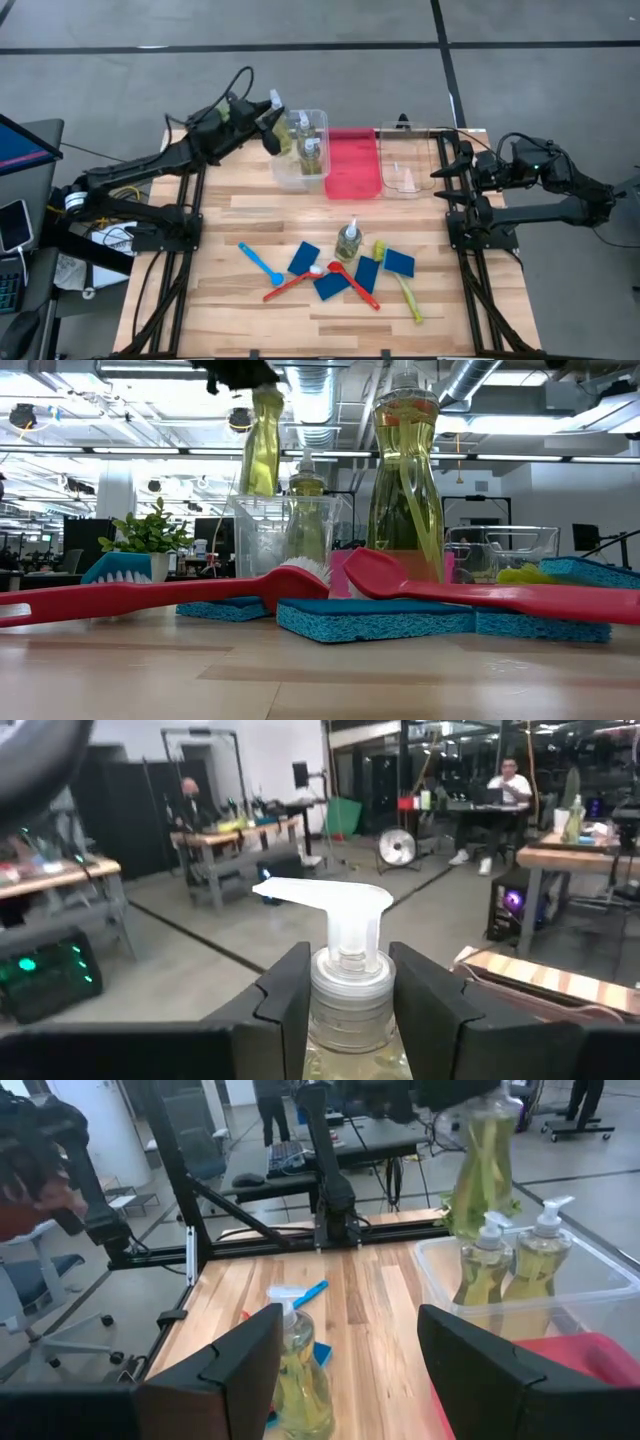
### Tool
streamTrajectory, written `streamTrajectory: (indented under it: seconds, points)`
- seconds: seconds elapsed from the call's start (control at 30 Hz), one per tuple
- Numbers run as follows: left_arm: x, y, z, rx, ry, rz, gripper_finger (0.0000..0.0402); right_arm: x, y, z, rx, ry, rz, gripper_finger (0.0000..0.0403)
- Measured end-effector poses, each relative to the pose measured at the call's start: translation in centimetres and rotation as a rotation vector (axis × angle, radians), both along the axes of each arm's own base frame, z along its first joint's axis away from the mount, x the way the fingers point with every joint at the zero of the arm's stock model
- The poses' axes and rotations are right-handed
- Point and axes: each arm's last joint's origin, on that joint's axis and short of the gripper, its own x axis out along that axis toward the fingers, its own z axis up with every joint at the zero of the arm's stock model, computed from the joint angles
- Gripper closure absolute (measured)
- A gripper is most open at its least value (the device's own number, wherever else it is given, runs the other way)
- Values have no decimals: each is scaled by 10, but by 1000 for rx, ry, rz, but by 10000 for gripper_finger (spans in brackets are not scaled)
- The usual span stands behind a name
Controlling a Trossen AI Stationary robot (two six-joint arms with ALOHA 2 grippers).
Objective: Pick & Place Kitchen Sink Supplies
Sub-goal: Put the transparent soap dispenser into the transparent container
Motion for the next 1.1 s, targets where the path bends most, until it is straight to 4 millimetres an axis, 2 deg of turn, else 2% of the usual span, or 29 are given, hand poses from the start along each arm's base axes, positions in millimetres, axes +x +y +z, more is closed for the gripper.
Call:
streamTrajectory:
  seconds: [0.23, 0.5, 0.7, 0.93, 1.1]
  points:
    - [16, 33, -22, -48, 21, 6, 287, 0, 0, 0, 25, 1, -5, 178]
    - [28, 57, -46, -93, 80, 25, 287, 0, 0, 0, 26, 1, -6, 178]
    - [33, 66, -59, -131, 100, 34, 287, 0, 0, 0, 26, 2, -6, 178]
    - [35, 68, -66, -158, 101, 36, 287, 0, 0, 0, 26, 2, -6, 178]
    - [35, 67, -69, -184, 92, 35, 249, 0, 0, 0, 26, 2, -6, 178]
